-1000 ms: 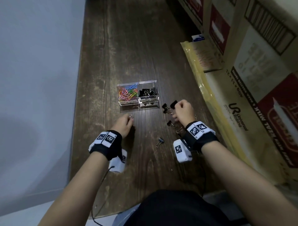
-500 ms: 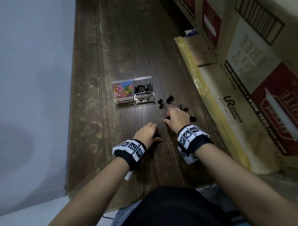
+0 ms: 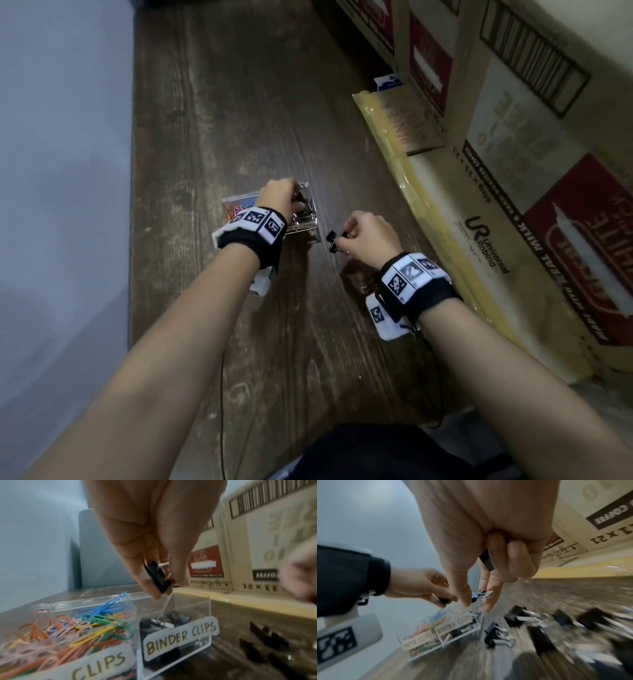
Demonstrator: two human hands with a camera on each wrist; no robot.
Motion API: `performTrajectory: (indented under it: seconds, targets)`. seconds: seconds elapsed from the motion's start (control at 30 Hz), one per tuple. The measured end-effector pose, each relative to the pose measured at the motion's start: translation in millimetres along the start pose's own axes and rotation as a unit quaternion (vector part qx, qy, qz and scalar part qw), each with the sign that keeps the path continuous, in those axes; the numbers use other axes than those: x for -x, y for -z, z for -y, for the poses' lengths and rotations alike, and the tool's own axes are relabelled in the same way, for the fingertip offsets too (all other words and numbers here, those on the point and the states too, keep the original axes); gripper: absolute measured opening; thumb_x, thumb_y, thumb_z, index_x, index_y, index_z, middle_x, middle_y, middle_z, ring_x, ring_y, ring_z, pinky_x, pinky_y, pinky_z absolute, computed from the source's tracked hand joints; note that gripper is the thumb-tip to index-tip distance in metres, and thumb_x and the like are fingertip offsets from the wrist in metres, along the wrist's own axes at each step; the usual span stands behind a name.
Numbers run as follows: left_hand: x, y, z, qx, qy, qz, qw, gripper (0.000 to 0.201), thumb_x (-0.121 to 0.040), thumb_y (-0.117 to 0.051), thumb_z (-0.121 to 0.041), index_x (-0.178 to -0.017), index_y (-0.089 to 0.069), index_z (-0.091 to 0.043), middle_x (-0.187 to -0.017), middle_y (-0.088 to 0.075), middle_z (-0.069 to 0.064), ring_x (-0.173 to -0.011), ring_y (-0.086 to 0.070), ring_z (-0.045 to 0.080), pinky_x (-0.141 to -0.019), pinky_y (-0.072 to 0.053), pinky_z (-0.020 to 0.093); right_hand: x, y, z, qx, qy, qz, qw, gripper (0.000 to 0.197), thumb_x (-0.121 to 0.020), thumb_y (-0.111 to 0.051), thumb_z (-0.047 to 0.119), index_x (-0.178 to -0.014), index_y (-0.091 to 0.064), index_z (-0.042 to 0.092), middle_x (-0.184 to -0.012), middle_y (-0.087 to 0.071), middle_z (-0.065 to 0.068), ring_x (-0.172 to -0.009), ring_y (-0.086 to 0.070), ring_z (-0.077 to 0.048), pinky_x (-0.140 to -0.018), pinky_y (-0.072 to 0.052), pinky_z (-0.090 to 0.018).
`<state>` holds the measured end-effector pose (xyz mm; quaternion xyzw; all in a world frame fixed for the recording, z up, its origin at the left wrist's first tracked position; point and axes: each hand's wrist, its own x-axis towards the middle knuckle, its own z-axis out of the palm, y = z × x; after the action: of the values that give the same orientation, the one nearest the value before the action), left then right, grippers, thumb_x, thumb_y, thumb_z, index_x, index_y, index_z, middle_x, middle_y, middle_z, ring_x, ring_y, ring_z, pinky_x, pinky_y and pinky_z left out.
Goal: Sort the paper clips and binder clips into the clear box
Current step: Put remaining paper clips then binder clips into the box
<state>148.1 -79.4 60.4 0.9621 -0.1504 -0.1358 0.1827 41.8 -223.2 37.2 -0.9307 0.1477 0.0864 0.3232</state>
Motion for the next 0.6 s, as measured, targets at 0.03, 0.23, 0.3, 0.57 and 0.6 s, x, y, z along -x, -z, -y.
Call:
performTrajectory:
  seconds: [0.03, 0.23, 0.3, 0.57, 0.6]
  targets:
    - [-1.5, -2.8, 0.7, -0.006, 0.002, 0.014, 1.000, 0.040, -0.081, -0.067, -0.019, -0.117, -0.055, -0.006, -0.118, -0.063, 0.018, -0.110, -0.058, 0.033, -0.093, -0.046, 0.039, -7.2, 3.8, 8.6, 0.002, 0.006, -0.010, 1.000, 0.015, -0.080, -0.066, 0.028, -0.087, -0.059, 0.018, -0.081, -0.062, 0.003, -0.075, -0.058, -0.014, -0.058, -0.039, -0.023]
    - [13.9, -5.2, 17.9, 0.176, 0.043, -0.166, 0.969, 0.026, -0.078, -0.050, 0.005, -0.096, -0.065, -0.008, -0.108, -0.065, 0.012, -0.104, -0.059, 0.027, -0.094, -0.045, 0.036, -58.3, 8.8, 65.3, -0.003, 0.082, -0.017, 0.996, 0.016, -0.078, -0.067, 0.024, -0.090, -0.057, 0.018, -0.095, -0.066, -0.003, -0.091, -0.061, -0.022, -0.077, -0.046, -0.032]
    - [25.3, -5.6, 27.2, 0.217, 0.052, -0.224, 0.948, 0.027, -0.073, -0.046, 0.010, -0.077, -0.061, -0.012, -0.093, -0.061, 0.010, -0.090, -0.058, 0.025, -0.087, -0.045, 0.036, -71.9, 0.5, 83.6, 0.039, 0.123, 0.018, 0.991, 0.019, -0.081, -0.063, 0.019, -0.099, -0.058, 0.015, -0.105, -0.066, -0.008, -0.098, -0.060, -0.026, -0.082, -0.046, -0.035]
    - [61.8, -36.9, 24.8, 0.133, -0.079, -0.105, 0.982, 0.023, -0.072, -0.050, 0.009, -0.070, -0.056, -0.013, -0.083, -0.054, 0.006, -0.080, -0.050, 0.018, -0.074, -0.042, 0.030, -71.2, 23.9, 64.1, -0.010, 0.147, -0.013, 0.989, 0.025, -0.088, -0.053, 0.006, -0.105, -0.070, 0.012, -0.114, -0.069, -0.007, -0.109, -0.062, -0.021, -0.097, -0.043, -0.027]
    - [63.6, -44.8, 18.2, 0.117, -0.084, -0.067, 0.987, 0.019, -0.075, -0.051, 0.006, -0.074, -0.058, -0.012, -0.089, -0.057, 0.007, -0.085, -0.052, 0.019, -0.078, -0.045, 0.034, -67.2, 31.7, 47.9, -0.032, 0.118, -0.049, 0.991, 0.025, -0.088, -0.052, 0.003, -0.103, -0.071, 0.011, -0.111, -0.070, -0.006, -0.106, -0.063, -0.020, -0.096, -0.043, -0.025]
